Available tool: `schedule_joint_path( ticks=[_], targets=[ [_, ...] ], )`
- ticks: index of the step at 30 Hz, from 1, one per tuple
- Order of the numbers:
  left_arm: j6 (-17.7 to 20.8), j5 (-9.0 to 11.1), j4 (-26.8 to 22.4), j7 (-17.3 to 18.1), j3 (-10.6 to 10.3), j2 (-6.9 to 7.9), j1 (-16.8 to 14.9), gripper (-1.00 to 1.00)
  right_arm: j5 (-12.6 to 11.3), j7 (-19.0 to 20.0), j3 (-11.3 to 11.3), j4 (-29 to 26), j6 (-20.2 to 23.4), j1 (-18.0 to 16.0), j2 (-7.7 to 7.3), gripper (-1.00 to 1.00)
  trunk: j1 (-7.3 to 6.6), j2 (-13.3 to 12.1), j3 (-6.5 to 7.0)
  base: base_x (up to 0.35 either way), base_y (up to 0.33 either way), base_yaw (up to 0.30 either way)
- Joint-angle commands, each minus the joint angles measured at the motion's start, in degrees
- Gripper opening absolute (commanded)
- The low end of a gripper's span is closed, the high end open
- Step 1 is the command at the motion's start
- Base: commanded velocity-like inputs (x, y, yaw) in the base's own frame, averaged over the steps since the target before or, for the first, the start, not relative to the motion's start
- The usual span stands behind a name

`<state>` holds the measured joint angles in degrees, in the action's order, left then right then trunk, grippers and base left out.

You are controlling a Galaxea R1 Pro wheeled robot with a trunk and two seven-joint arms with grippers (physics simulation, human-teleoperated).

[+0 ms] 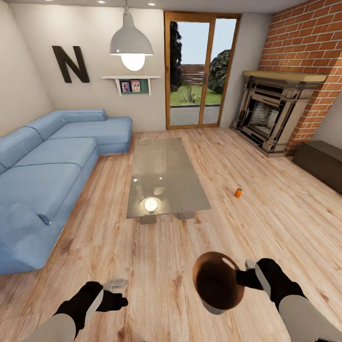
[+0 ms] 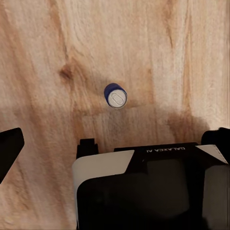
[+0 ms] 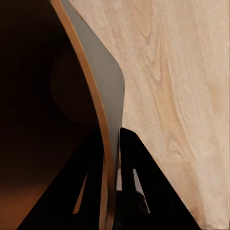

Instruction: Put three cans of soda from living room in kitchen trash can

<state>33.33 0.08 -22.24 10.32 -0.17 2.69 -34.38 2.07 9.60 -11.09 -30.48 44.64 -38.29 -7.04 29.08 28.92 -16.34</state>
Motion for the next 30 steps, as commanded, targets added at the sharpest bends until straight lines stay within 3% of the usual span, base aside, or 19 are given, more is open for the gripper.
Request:
schedule_joint_path(
  ticks=[1,4,9,30],
  targets=[
    [-0.01,-0.04,0.05,-0.06,0.0,-0.16,-0.03,1.0,-0.43,0.82,-0.19,-1.18,1.7,-0.12,-0.59,-1.0,0.0,0.01,0.01,0.0,0.0,0.0],
    [-0.02,-0.17,0.08,-0.21,0.0,-0.61,-0.11,1.0,-0.39,2.14,-0.4,-6.22,9.17,-0.29,-2.35,-1.0,0.0,0.01,0.01,0.0,0.0,0.0],
    [-0.03,-0.23,0.11,-0.28,0.0,-0.94,-0.15,1.0,-0.33,2.65,-0.81,-10.37,15.17,-1.59,-3.55,-1.0,0.0,0.01,0.01,0.0,0.0,0.0],
    [0.13,-0.14,0.06,-0.45,0.0,-1.28,-0.16,1.0,0.15,2.28,-0.76,-14.05,15.36,-3.36,-3.91,-1.0,0.0,0.01,0.01,0.0,0.0,0.0]
  ],
)
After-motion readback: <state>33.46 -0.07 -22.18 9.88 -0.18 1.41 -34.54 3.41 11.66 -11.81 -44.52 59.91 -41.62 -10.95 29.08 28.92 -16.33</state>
